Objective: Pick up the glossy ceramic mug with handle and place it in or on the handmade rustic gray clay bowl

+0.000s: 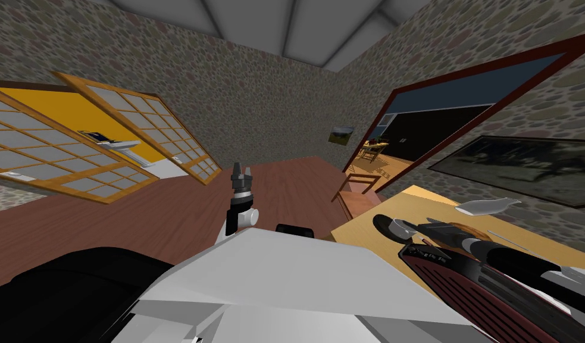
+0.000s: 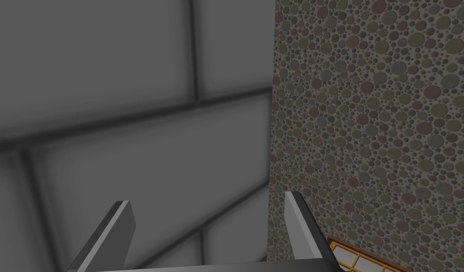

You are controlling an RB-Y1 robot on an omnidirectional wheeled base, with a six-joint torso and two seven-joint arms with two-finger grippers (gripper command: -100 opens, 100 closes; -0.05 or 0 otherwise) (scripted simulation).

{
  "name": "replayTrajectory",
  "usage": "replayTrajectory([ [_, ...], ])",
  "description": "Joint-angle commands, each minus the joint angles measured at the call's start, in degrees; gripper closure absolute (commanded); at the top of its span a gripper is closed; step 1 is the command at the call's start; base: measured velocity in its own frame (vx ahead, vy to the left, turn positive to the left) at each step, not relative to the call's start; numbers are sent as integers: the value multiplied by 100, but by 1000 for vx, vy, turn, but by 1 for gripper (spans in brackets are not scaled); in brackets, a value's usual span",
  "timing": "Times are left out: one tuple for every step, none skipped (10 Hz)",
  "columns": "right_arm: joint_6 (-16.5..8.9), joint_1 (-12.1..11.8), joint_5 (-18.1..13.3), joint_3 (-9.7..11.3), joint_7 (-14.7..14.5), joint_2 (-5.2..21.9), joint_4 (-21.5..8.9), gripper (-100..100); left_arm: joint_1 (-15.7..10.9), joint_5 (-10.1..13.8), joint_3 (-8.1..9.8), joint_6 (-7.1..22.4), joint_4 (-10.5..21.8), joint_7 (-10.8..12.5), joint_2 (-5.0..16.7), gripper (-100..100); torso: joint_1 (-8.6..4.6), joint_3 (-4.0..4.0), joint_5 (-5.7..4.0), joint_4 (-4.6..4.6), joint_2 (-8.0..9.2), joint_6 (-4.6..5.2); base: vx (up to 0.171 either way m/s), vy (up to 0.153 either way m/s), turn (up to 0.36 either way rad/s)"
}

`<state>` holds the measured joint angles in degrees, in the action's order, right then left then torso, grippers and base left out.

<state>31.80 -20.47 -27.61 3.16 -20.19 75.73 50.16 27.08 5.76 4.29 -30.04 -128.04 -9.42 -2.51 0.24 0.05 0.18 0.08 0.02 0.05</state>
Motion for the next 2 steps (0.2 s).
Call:
replayTrajectory([
  [0,0,0,0,0,0,0,0,0,0,0,0,0,0,0,0,0,0,0,0,0,0,0,0,0],
  [0,0,0,0,0,0,0,0,0,0,0,0,0,0,0,0,0,0,0,0,0,0,0,0,0],
])
